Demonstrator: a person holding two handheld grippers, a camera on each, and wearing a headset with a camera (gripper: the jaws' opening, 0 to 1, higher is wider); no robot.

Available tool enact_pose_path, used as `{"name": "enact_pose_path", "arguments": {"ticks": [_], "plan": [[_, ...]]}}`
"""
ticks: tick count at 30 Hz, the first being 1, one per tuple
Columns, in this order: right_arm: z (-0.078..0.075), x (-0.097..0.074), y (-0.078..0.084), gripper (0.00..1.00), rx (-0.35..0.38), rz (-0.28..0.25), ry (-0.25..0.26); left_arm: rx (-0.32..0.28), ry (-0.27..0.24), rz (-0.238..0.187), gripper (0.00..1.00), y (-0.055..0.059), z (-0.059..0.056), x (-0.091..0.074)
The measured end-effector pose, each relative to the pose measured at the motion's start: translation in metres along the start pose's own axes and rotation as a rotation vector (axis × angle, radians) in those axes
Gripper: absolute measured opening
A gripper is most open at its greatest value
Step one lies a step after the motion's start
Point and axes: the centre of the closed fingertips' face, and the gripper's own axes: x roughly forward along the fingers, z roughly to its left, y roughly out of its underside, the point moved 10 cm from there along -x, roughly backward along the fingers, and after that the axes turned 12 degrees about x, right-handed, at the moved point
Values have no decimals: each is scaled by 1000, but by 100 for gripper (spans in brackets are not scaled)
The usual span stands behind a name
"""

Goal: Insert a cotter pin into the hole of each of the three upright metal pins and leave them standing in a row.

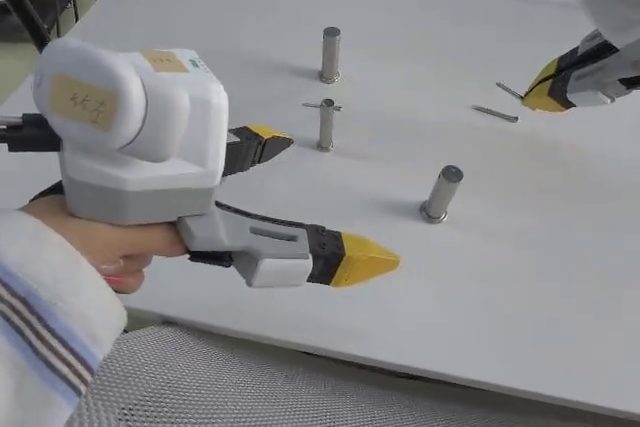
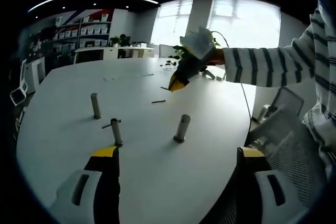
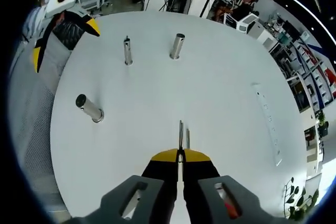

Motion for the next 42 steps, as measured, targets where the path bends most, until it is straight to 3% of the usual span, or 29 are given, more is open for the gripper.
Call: {"name": "enact_pose_path", "arguments": {"ticks": [6, 12, 21, 28, 32, 42], "plan": [[10, -17, -6, 0, -30, -103, 50, -8, -6, -12, 88, -4, 3, 0], [28, -28, -9, 0, -74, -175, 104, -7, 1, -15, 86, -14, 7, 6], [54, -46, -12, 0, -82, -277, 156, -3, 20, -36, 82, -28, 13, 19], [75, -54, -5, 0, -86, -301, 186, -5, 53, -51, 78, -37, 14, 27], [87, -54, -1, 0, -124, -289, 184, -37, 65, -85, 76, -43, 13, 30], [109, -56, 0, 0, -148, -311, 172, -89, 64, -121, 66, -50, 10, 41]]}}
